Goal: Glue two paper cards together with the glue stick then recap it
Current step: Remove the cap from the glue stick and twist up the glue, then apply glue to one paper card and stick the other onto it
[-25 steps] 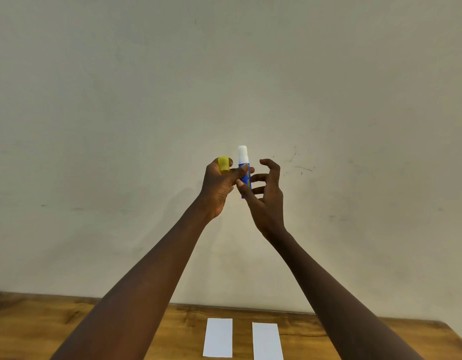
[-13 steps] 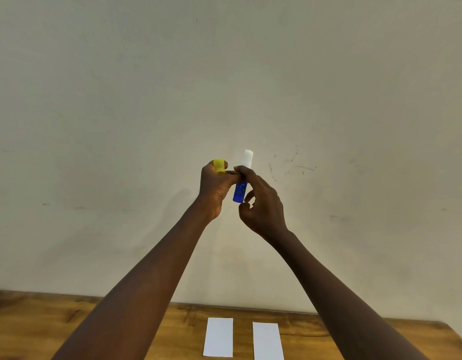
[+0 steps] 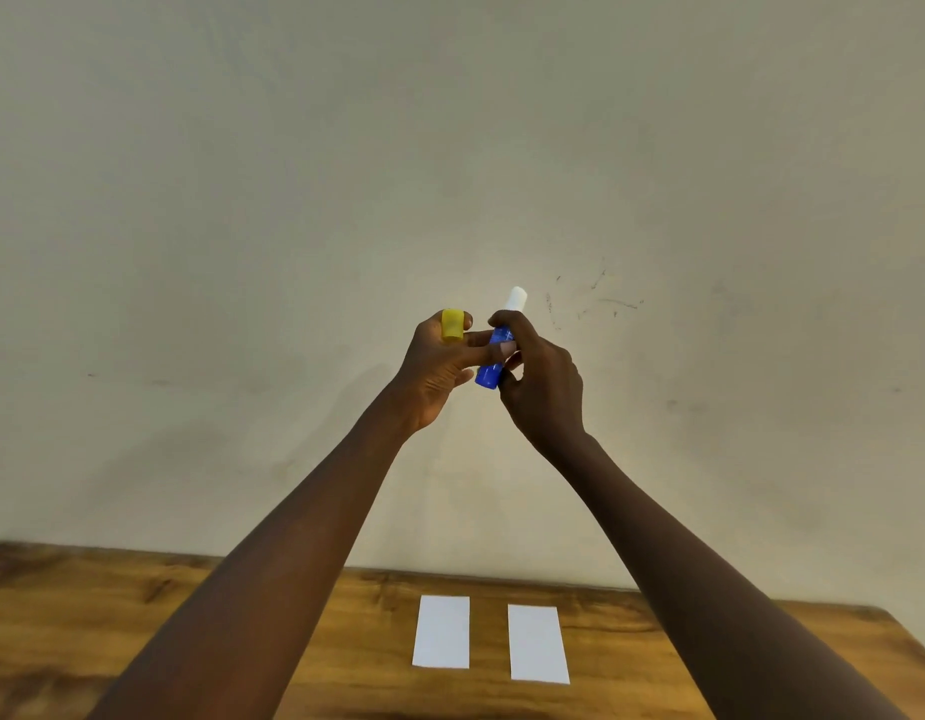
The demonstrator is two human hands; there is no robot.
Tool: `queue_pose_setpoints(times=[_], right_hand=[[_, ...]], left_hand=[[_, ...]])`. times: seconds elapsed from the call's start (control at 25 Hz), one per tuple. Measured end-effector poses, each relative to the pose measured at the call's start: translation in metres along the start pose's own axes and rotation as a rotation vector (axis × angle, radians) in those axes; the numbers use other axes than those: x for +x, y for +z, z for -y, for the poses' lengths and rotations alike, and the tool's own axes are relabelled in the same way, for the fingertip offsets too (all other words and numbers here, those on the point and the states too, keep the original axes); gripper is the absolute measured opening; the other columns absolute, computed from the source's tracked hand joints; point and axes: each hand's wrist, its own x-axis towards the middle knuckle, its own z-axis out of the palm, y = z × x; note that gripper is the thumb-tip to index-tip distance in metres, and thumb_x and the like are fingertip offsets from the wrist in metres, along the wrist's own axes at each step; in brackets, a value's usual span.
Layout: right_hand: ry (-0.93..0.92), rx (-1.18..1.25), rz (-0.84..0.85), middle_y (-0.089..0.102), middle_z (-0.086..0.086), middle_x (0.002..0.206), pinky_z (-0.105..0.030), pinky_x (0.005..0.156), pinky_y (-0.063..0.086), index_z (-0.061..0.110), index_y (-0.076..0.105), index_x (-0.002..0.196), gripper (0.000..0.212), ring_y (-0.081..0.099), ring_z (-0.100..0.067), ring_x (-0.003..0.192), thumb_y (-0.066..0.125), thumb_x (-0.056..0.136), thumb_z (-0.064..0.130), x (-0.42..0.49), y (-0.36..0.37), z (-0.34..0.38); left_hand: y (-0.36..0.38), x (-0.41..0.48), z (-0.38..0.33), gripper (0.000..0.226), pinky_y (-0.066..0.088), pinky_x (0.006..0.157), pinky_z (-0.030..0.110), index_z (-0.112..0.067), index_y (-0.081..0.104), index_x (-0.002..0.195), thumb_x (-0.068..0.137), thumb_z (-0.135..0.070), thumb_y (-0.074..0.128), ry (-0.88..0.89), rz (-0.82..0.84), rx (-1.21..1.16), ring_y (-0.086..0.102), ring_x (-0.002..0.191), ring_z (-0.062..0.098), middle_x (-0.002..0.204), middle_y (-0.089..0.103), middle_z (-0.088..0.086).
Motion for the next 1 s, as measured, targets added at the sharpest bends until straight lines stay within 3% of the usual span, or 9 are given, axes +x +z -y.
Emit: queue_pose_setpoints(times=[0.08,0.16,0.52,0.68,0.76,0.84,0.92,1.0], right_hand=[[0.029,0.026,0.026,0.068,-0.014,0.089,-0.021,0.053,0.034,0.011,0.051,0.114,0.046,0.056,-0.025,0.070,0.057,0.073,-0.008,-0.006,0.003,-0.004],[0.057,0.048,0.059,0.067,-0.014,0.088,-0.030,0.056,0.042,0.011,0.049,0.116,0.047,0.058,-0.029,0.072,0.056,0.074,-0.007,-0.015,0.009,-0.008],[0.239,0.047,0.233,0.065,-0.016,0.095,-0.028,0.062,0.044,0.012,0.045,0.120,0.051,0.055,-0.020,0.072,0.062,0.075,-0.003,-0.097,0.055,-0.053],[0.329,0.037,0.329,0.063,-0.013,0.088,-0.023,0.057,0.038,0.013,0.040,0.121,0.042,0.055,-0.020,0.067,0.058,0.083,0.008,-0.136,0.082,-0.076],[0.349,0.039,0.376,0.062,-0.013,0.093,-0.019,0.054,0.035,0.012,0.040,0.122,0.038,0.053,-0.019,0.068,0.055,0.087,0.016,-0.158,0.096,-0.086],[0.352,0.033,0.452,0.061,-0.013,0.109,-0.020,0.058,0.039,0.014,0.042,0.123,0.039,0.058,-0.022,0.078,0.055,0.086,0.010,-0.181,0.107,-0.095],[0.352,0.001,0.557,0.058,-0.013,0.121,-0.026,0.066,0.046,0.015,0.043,0.123,0.044,0.060,-0.025,0.088,0.055,0.083,0.001,-0.204,0.121,-0.105],[0.390,-0.017,0.629,0.056,-0.013,0.124,-0.029,0.073,0.049,0.015,0.042,0.124,0.045,0.060,-0.025,0.095,0.054,0.083,0.001,-0.223,0.136,-0.112]], left_hand=[[-0.002,-0.004,0.009,0.022,0.042,0.092,0.046,-0.020,0.045,0.080,0.081,-0.009,0.063,-0.029,0.015,-0.030,0.060,0.085,0.023,0.075,0.067,-0.003],[-0.003,-0.007,0.020,0.019,0.043,0.094,0.048,-0.020,0.044,0.078,0.084,-0.013,0.061,-0.055,0.016,-0.059,0.059,0.081,0.022,0.070,0.063,-0.002],[-0.019,-0.032,0.121,0.016,0.039,0.097,0.045,-0.019,0.045,0.077,0.091,-0.027,0.050,-0.364,-0.033,-0.115,0.058,0.105,0.027,0.108,0.063,0.010],[-0.030,-0.040,0.177,0.016,0.041,0.094,0.041,-0.020,0.045,0.077,0.088,-0.022,0.056,-0.483,-0.128,0.058,0.058,0.102,0.025,0.110,0.062,0.015],[-0.038,-0.046,0.207,0.017,0.044,0.085,0.036,-0.016,0.046,0.078,0.084,-0.019,0.061,-0.539,-0.173,0.205,0.056,0.092,0.025,0.094,0.059,0.015],[-0.047,-0.054,0.231,0.019,0.046,0.073,0.031,-0.013,0.045,0.079,0.082,-0.019,0.063,-0.567,-0.157,0.326,0.052,0.079,0.023,0.079,0.052,0.009],[-0.054,-0.062,0.254,0.017,0.044,0.065,0.025,-0.011,0.047,0.082,0.082,-0.015,0.063,-0.598,-0.136,0.384,0.054,0.081,0.022,0.083,0.056,0.008],[-0.061,-0.070,0.275,0.019,0.046,0.071,0.027,-0.005,0.053,0.097,0.082,-0.010,0.062,-0.649,-0.139,0.429,0.057,0.094,0.024,0.098,0.062,0.010]])
